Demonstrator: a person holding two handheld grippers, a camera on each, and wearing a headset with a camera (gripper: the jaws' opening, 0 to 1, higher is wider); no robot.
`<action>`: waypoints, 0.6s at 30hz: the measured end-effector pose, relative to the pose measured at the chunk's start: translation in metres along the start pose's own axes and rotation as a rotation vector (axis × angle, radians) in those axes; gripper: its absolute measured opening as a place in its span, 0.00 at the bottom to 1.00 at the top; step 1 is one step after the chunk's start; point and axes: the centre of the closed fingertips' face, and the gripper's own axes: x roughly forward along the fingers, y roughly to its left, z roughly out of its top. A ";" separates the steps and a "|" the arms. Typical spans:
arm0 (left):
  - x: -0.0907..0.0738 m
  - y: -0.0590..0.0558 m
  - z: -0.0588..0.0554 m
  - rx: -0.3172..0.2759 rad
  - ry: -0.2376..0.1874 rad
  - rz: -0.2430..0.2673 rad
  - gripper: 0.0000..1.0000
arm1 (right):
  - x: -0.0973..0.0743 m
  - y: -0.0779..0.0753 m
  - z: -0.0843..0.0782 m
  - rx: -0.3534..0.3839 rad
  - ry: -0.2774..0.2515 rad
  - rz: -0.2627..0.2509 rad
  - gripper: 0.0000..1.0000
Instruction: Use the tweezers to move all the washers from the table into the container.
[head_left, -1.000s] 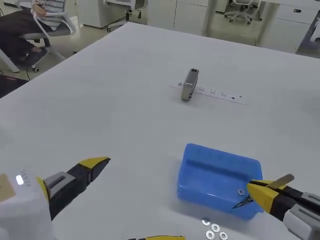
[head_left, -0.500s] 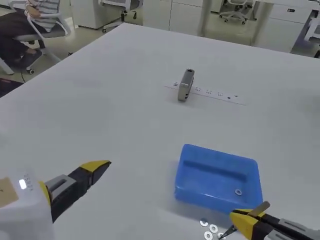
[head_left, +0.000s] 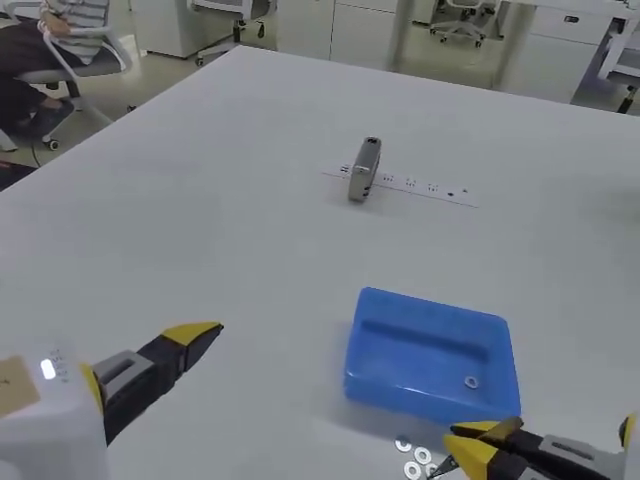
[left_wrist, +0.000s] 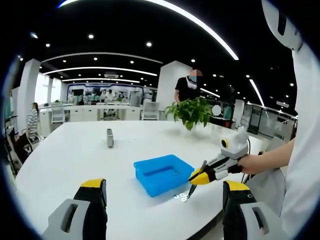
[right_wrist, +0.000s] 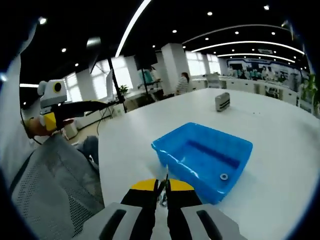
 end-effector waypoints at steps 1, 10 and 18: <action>0.000 -0.001 0.000 -0.001 0.001 -0.001 0.99 | 0.000 0.001 -0.001 -0.021 0.014 -0.005 0.03; 0.001 -0.013 0.007 0.035 0.017 -0.038 0.99 | 0.002 0.014 -0.009 -0.179 0.114 0.036 0.02; -0.002 -0.026 0.007 0.065 0.027 -0.043 0.98 | -0.009 0.015 -0.016 -0.328 0.264 0.095 0.01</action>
